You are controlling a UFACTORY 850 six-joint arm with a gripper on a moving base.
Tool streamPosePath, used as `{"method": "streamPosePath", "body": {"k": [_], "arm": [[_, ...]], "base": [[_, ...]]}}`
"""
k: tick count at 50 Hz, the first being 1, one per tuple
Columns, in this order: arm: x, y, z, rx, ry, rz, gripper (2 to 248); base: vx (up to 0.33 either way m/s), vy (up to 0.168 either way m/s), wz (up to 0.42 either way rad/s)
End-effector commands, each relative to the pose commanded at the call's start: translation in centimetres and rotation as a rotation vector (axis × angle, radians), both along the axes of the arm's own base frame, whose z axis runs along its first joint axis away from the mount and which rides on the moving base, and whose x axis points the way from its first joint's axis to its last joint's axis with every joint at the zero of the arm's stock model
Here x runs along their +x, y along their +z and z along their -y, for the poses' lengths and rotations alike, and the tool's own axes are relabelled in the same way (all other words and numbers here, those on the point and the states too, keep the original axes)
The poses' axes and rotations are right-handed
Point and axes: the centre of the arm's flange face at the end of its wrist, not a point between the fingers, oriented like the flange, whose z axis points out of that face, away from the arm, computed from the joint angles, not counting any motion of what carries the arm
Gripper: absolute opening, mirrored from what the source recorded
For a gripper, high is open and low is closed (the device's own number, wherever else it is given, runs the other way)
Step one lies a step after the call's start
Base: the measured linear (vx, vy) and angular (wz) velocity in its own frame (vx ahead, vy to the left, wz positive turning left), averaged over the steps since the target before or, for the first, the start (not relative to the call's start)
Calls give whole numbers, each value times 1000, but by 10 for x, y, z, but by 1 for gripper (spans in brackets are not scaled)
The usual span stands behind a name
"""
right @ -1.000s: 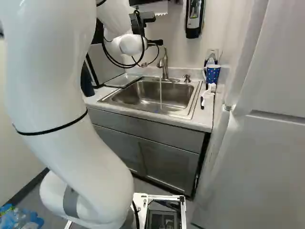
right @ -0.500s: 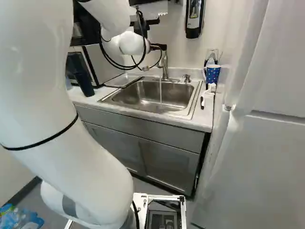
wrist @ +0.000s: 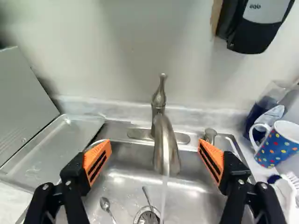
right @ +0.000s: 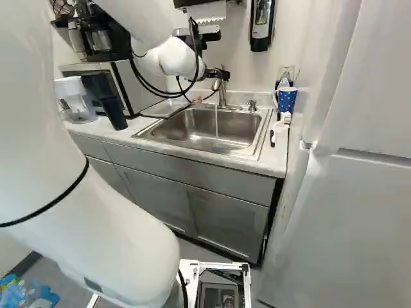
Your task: Rinse the cup and place it in the tray
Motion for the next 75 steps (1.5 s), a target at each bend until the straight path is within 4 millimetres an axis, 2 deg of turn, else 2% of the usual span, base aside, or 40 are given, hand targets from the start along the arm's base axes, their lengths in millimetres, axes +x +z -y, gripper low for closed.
{"method": "streamPosePath", "body": {"k": [19,46,64,75], "arm": [[-29,-14,-1,28,-8,-156,247],[-42,-32,-4,70,-8,-393,247],[-43,-32,-4,70,-6,-400,247],[-39,-32,-15,65,19,-401,247]], "base": [[0,0,0],[0,0,0],[0,0,0],[0,0,0]]}}
